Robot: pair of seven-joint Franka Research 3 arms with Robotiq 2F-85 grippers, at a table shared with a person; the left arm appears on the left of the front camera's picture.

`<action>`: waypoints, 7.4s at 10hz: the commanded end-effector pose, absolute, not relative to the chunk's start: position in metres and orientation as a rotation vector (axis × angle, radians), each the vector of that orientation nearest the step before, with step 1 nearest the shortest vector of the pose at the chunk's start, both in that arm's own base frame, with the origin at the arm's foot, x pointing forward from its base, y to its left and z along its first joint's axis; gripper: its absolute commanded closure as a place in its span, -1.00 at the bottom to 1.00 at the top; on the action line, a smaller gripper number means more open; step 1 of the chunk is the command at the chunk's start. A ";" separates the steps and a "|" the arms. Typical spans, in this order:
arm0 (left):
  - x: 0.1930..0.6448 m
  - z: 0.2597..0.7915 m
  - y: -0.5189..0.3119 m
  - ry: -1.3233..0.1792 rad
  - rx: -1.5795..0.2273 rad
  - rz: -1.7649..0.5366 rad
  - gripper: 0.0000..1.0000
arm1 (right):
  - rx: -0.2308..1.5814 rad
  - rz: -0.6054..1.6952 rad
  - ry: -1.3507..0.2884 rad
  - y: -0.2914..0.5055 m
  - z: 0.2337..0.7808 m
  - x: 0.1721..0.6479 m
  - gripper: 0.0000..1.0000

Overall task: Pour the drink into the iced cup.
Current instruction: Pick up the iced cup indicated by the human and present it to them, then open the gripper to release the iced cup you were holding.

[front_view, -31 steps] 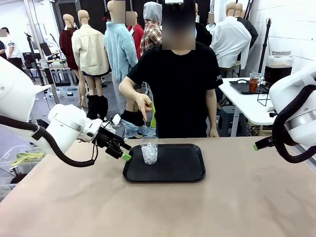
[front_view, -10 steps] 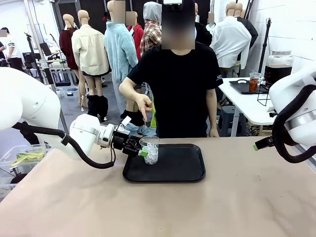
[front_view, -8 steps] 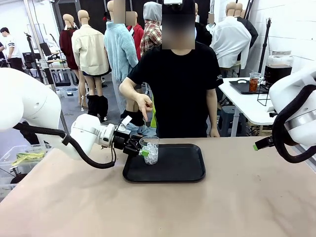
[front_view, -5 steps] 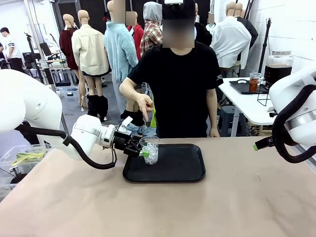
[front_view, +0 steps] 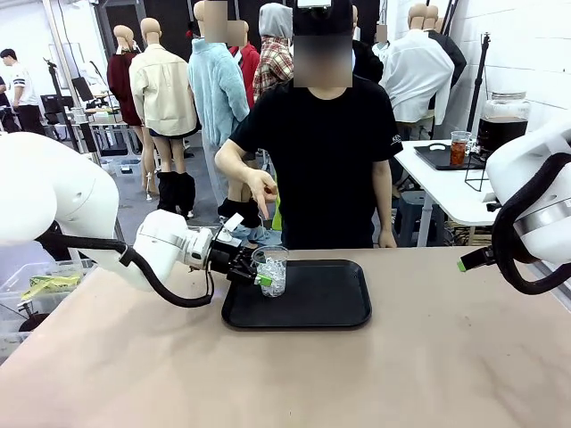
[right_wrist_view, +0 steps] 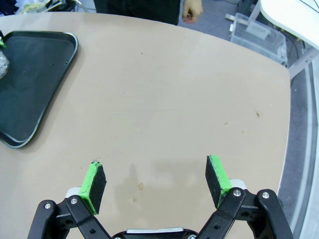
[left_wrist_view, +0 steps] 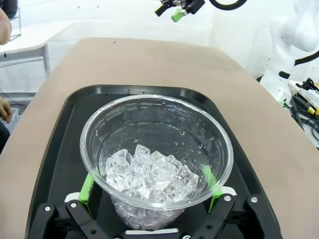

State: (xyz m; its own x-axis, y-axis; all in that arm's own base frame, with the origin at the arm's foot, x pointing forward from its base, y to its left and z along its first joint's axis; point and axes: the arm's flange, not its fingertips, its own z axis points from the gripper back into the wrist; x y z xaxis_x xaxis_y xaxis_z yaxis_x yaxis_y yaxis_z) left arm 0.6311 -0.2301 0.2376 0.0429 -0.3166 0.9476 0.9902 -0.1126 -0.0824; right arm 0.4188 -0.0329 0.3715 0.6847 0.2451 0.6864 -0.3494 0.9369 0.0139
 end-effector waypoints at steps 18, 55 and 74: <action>0.623 0.257 -0.213 -0.871 -1.086 -1.410 -0.21 | 0.152 0.335 -0.758 -0.034 0.368 0.417 -1.00; 0.699 0.374 -0.213 -1.084 -0.832 -1.363 -1.00 | 0.152 0.335 -0.758 -0.034 0.368 0.417 -1.00; 0.377 0.390 -0.014 -0.636 -0.241 -0.487 -1.00 | 0.152 0.335 -0.758 -0.034 0.368 0.417 -1.00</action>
State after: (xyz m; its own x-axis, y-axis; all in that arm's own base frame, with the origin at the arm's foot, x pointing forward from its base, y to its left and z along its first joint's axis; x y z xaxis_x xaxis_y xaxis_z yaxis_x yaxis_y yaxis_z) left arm 0.4111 0.0063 0.3954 0.6958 -0.3698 0.6158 0.5244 0.8474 -0.0836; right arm 0.4188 -0.0339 0.3717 0.6848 0.2432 0.6869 -0.3474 0.9376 0.0144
